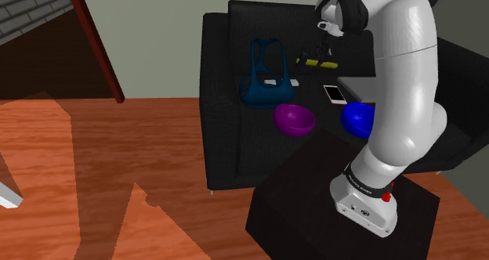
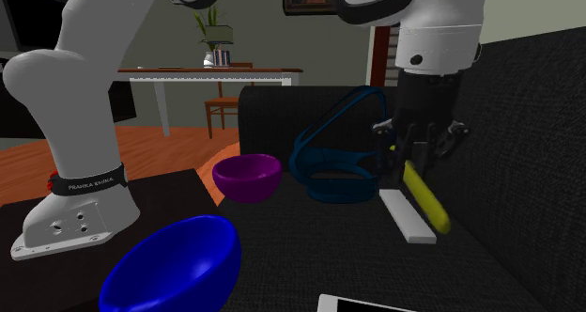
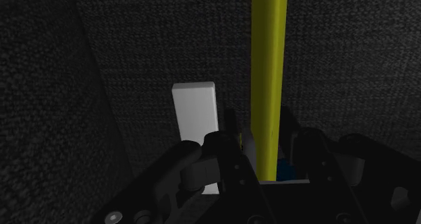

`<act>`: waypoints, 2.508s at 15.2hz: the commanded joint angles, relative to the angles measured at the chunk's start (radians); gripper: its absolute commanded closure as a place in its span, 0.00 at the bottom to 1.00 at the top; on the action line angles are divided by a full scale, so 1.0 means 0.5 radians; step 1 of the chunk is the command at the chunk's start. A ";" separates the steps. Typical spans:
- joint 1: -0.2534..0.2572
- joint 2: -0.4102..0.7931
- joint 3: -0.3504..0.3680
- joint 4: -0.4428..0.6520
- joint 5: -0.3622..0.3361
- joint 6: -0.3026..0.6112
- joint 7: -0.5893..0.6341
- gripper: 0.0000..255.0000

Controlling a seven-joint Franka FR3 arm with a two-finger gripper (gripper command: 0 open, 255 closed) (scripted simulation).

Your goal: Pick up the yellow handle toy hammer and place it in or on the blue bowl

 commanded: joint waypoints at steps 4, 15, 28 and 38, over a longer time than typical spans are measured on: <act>0.010 -0.053 -0.038 0.064 -0.056 -0.097 0.044 1.00; 0.452 -0.770 -0.438 -0.785 -0.519 0.242 0.017 1.00; -0.030 -2.142 -0.264 -1.649 -1.897 0.363 0.581 1.00; -0.308 -2.337 -0.277 -1.911 -2.124 0.422 0.520 1.00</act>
